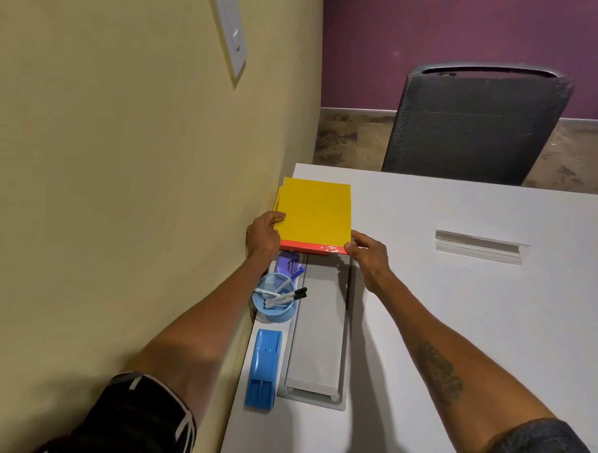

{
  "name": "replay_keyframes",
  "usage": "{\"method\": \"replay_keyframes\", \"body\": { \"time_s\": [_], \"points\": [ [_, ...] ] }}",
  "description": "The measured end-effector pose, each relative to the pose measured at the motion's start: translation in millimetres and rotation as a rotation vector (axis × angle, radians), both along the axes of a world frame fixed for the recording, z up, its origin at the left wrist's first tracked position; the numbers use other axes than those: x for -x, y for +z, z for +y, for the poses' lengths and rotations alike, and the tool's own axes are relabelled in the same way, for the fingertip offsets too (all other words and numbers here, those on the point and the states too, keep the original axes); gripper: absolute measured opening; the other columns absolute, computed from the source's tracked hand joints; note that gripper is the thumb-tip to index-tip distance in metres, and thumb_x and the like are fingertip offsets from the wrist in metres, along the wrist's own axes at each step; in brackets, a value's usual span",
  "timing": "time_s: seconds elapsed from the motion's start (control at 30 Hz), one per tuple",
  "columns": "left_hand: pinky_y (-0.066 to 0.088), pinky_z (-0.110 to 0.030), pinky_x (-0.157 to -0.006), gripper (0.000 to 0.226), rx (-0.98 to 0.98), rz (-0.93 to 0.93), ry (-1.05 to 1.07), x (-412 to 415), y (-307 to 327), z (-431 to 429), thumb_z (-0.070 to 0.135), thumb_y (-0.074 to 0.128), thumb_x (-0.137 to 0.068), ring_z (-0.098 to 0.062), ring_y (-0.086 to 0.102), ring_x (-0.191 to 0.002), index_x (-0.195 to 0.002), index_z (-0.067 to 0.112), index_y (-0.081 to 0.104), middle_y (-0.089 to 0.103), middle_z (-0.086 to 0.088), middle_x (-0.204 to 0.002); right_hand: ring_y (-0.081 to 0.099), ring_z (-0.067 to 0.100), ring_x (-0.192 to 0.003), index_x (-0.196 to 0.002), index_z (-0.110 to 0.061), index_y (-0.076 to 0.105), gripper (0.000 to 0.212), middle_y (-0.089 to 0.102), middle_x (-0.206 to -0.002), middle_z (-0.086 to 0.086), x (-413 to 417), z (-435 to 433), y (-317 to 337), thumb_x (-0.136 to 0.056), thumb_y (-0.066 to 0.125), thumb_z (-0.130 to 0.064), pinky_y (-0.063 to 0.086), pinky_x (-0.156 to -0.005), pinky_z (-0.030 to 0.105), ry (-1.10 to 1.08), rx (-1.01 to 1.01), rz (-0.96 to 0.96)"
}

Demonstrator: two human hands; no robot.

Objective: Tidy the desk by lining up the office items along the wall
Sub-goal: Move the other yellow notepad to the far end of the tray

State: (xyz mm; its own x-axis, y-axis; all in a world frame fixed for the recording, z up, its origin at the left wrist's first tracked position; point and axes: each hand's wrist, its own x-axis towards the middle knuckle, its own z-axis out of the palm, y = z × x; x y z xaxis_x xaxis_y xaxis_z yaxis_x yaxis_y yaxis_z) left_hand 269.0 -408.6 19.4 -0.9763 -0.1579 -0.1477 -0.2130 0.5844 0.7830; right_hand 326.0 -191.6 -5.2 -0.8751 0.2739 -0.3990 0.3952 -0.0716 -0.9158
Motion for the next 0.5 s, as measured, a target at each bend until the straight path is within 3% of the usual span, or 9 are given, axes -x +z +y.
{"method": "replay_keyframes", "body": {
  "time_s": [0.07, 0.13, 0.23, 0.37, 0.43, 0.5],
  "points": [
    [0.049, -0.026, -0.080, 0.059, 0.027, -0.014, 0.006, 2.2, -5.4, 3.0, -0.021, 0.040, -0.081, -0.024, 0.062, -0.111, -0.117, 0.015, 0.068, 0.067, -0.005, -0.125, 0.058, 0.023, -0.097, -0.126, -0.006, 0.063, 0.041, 0.064, -0.103, 0.024, 2.4, -2.5, -9.2, -0.086, 0.064, 0.004, 0.047, -0.103, 0.040, 0.006, -0.039, 0.011],
    [0.048, -0.026, -0.076, 0.061, 0.038, -0.015, -0.004, 4.5, -8.9, 5.2, -0.022, 0.037, -0.080, -0.025, 0.061, -0.109, -0.117, 0.014, 0.068, 0.066, -0.007, -0.127, 0.057, 0.020, -0.095, -0.125, -0.009, 0.064, 0.041, 0.064, -0.093, 0.008, 6.0, -4.1, -17.8, -0.086, 0.064, 0.002, 0.048, -0.101, 0.038, 0.006, -0.066, 0.006],
    [0.047, -0.025, -0.070, 0.063, 0.019, -0.032, -0.019, 8.8, -11.0, 6.6, -0.022, 0.033, -0.081, -0.021, 0.059, -0.097, -0.123, 0.013, 0.065, 0.062, -0.007, -0.132, 0.057, 0.020, -0.096, -0.126, -0.008, 0.063, 0.041, 0.063, -0.095, 0.004, 9.4, -7.6, -24.6, -0.087, 0.063, 0.002, 0.048, -0.101, 0.034, -0.014, -0.073, 0.002],
    [0.038, -0.014, -0.045, 0.065, -0.050, -0.084, -0.048, 19.2, -20.3, 8.7, -0.020, 0.029, -0.082, -0.018, 0.055, -0.078, -0.129, 0.013, 0.061, 0.059, -0.004, -0.136, 0.057, 0.019, -0.097, -0.125, -0.009, 0.065, 0.039, 0.064, -0.100, 0.005, 11.9, -14.0, -29.0, -0.088, 0.061, 0.002, 0.048, -0.097, 0.033, -0.023, -0.098, 0.025],
    [0.041, -0.019, -0.050, 0.065, -0.057, -0.102, -0.053, 24.4, -23.9, 10.4, -0.018, 0.030, -0.082, -0.025, 0.061, -0.085, -0.130, 0.015, 0.060, 0.058, -0.006, -0.137, 0.057, 0.019, -0.099, -0.125, -0.010, 0.064, 0.039, 0.064, -0.103, 0.006, 15.6, -16.7, -31.8, -0.088, 0.061, 0.001, 0.049, -0.096, 0.033, -0.021, -0.121, 0.028],
    [0.050, -0.028, -0.066, 0.058, -0.023, -0.128, -0.054, 26.8, -23.8, 13.4, -0.010, 0.034, -0.086, -0.033, 0.063, -0.102, -0.133, 0.015, 0.058, 0.058, -0.007, -0.138, 0.056, 0.018, -0.101, -0.126, -0.009, 0.063, 0.039, 0.063, -0.108, 0.007, 20.1, -18.6, -34.6, -0.088, 0.061, 0.000, 0.048, -0.096, 0.031, -0.022, -0.132, 0.028]
  ]
}}
